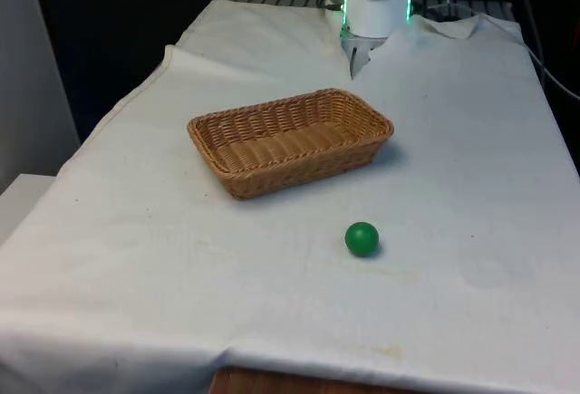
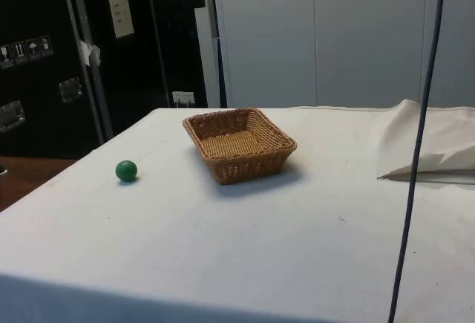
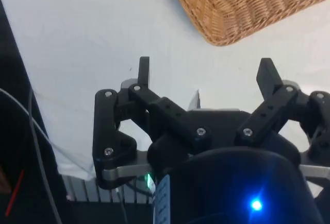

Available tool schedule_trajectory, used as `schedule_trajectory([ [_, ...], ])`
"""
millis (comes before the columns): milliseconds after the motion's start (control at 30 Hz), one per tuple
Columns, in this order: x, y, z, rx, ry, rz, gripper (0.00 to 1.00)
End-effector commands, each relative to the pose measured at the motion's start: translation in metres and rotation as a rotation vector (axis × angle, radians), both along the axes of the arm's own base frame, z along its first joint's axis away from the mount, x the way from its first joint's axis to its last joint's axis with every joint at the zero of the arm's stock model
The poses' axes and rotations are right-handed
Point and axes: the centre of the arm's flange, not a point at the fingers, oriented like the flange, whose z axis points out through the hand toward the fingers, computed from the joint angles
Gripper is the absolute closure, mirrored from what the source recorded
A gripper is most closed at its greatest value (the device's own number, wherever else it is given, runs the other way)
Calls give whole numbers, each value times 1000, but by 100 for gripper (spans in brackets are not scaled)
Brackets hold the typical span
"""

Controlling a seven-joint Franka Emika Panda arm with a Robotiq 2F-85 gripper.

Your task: Pick up the ball and place it into the basket.

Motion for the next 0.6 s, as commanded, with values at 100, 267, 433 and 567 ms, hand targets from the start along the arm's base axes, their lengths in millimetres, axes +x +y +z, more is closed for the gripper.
schedule_trajectory([
  [100, 13, 2, -6, -7, -29, -3, 0],
  [267, 22, 7, -13, -24, -61, 2, 0],
  [433, 34, 13, -22, -32, -93, 9, 0],
  [567, 41, 19, -32, -41, -108, 21, 0],
])
